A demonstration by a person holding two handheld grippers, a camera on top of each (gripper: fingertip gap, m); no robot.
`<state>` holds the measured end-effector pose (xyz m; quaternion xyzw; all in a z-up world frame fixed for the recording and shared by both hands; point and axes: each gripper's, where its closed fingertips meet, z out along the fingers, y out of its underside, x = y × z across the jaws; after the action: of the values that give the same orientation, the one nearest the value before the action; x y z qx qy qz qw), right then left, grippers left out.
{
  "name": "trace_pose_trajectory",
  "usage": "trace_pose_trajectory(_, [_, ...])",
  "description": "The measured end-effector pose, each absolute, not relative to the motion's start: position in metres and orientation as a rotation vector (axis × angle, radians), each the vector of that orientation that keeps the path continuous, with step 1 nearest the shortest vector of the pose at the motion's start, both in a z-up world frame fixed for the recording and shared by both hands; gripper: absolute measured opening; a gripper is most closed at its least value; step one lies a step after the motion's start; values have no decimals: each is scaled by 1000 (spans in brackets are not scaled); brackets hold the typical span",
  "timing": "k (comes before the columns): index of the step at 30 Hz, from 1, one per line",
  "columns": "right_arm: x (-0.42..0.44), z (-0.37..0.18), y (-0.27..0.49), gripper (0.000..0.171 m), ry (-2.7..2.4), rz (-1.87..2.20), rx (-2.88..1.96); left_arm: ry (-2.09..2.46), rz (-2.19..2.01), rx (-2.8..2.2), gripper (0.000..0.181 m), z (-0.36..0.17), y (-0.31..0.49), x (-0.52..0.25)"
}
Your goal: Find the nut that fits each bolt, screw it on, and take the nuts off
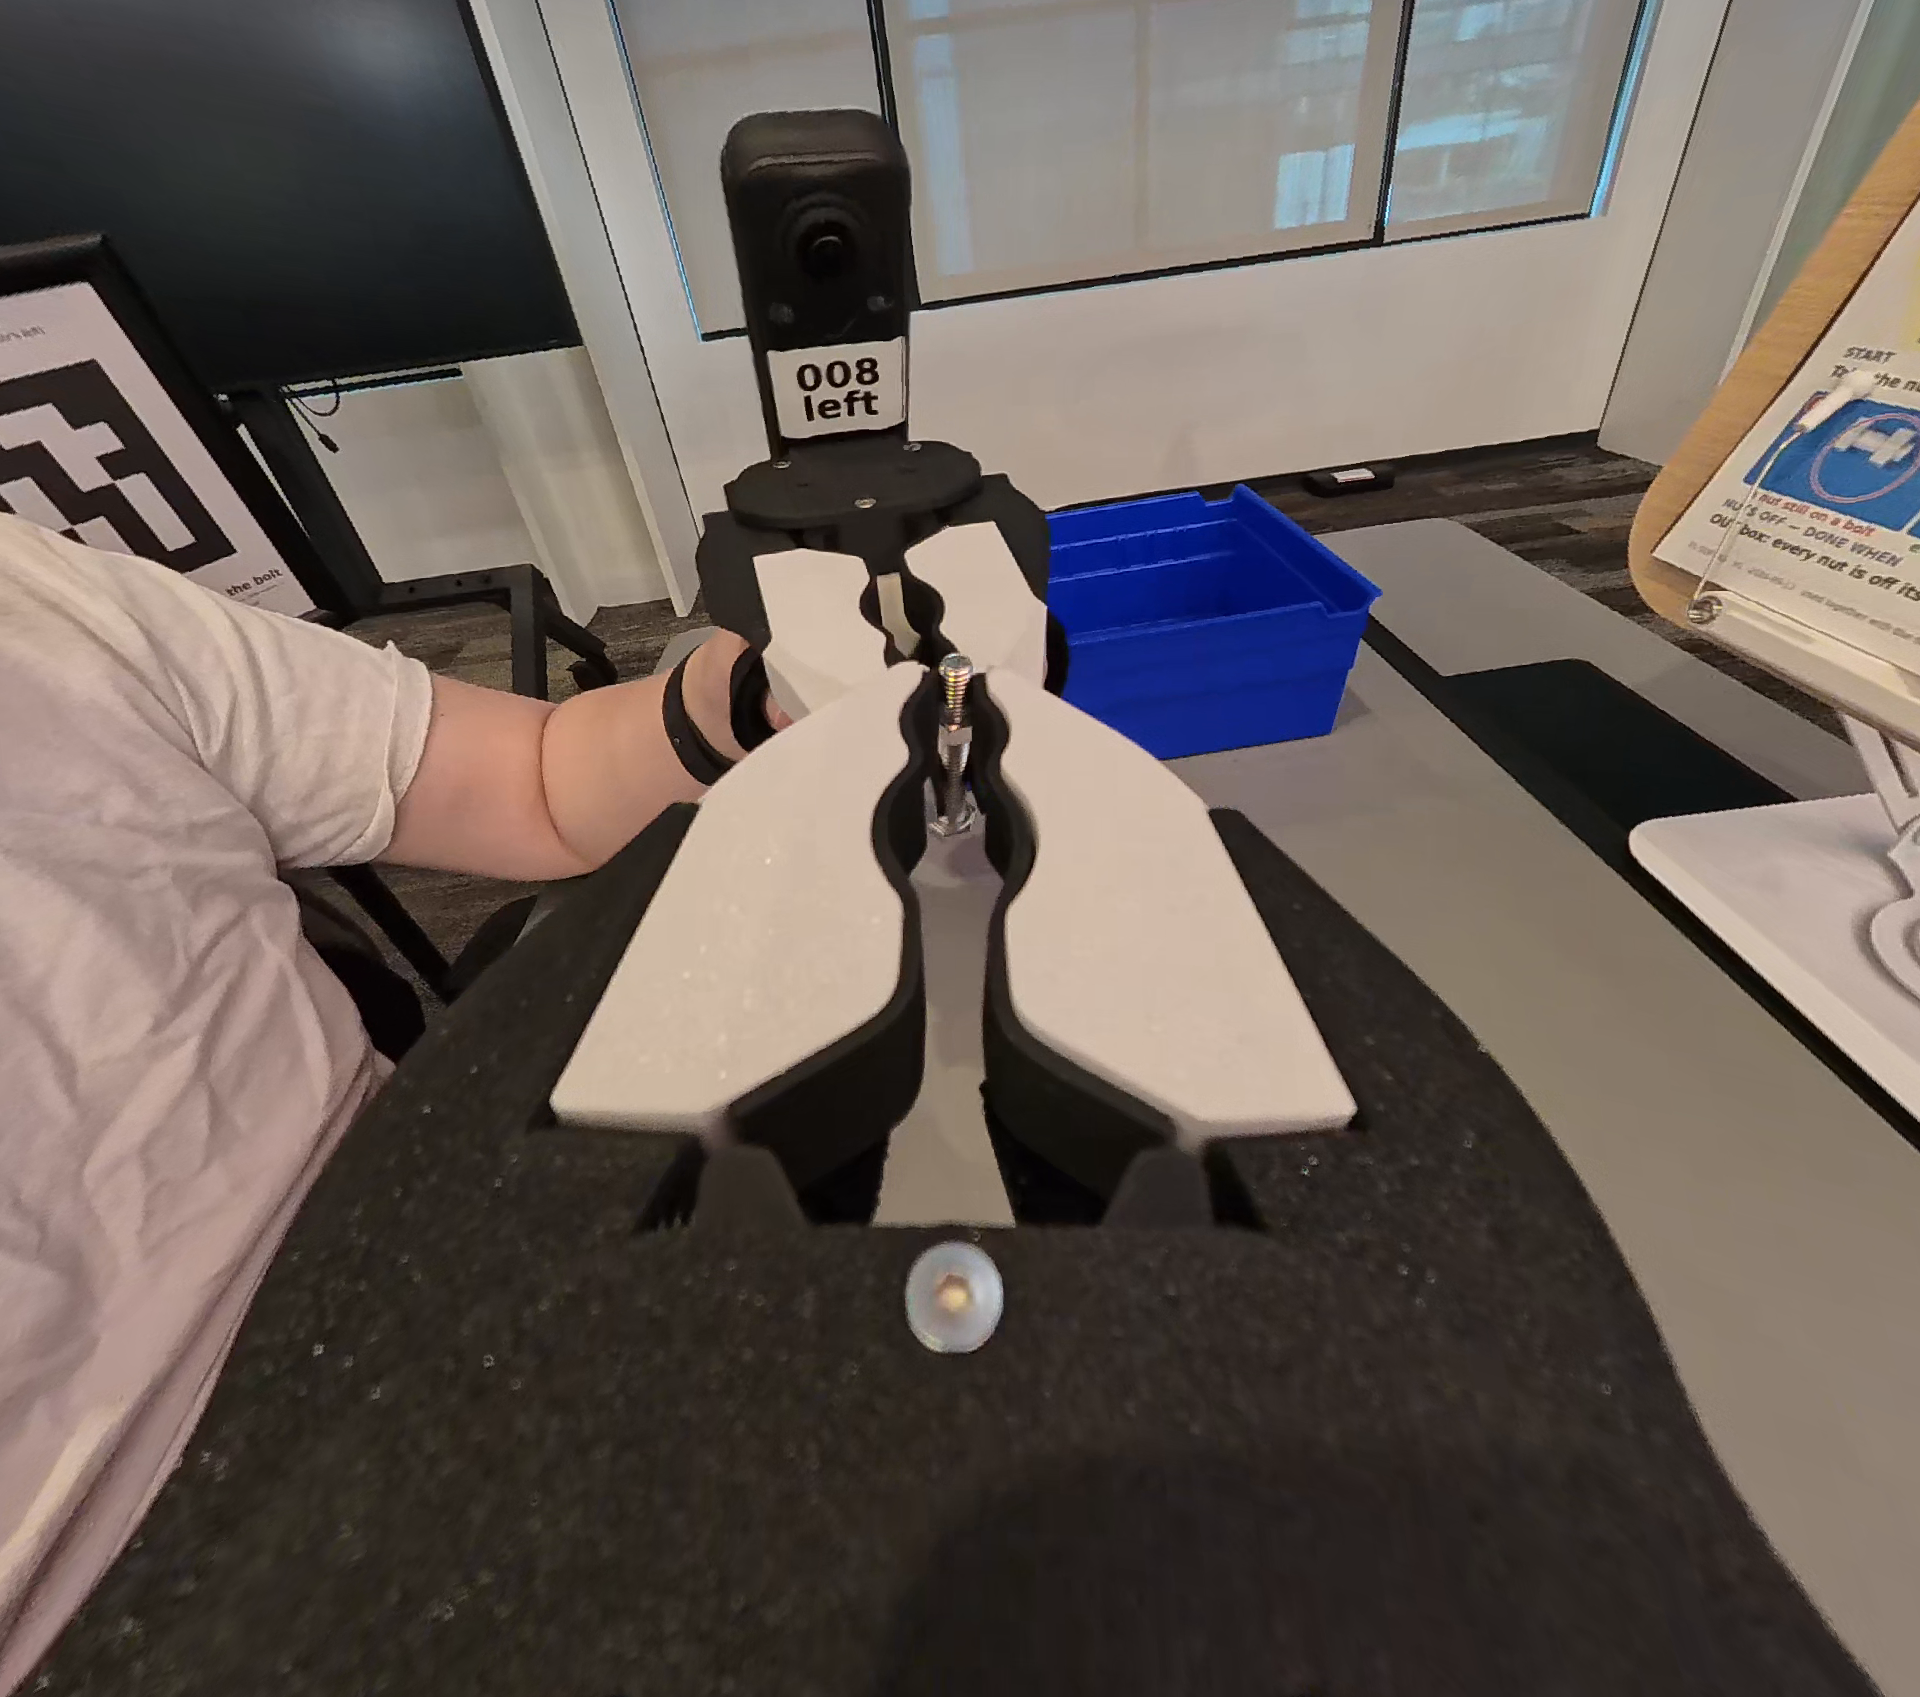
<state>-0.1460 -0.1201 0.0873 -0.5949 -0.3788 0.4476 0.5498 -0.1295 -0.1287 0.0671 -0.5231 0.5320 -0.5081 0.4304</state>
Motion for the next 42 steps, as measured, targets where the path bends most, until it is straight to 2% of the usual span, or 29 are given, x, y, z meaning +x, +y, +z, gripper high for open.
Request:
trace_pose_trajectory(3, [-145, 89, -120, 5, -892, 1064, -1400, 1346, -1282, -1326, 10, 63, -130, -128])
trace_pose_trajectory(9, [-145, 90, -120, 6, -893, 1050, -1381, 1298, -1283, -1312, 4, 63, -128, -125])
trace_pose_trajectory(12, [-145, 91, -116, 28, -880, 977, -1373, 1247, -1294, -1303, 4, 67, -125, -125])
trace_pose_trajectory(24, [-142, 94, -120, 20, -908, 1009, -1328, 1215, -1344, -1261, 4, 77, -130, -127])
trace_pose_trajectory(42, [-145, 102, -127, 22, -894, 1042, -1295, 1219, -1369, -1256, 4, 76, -136, -125])
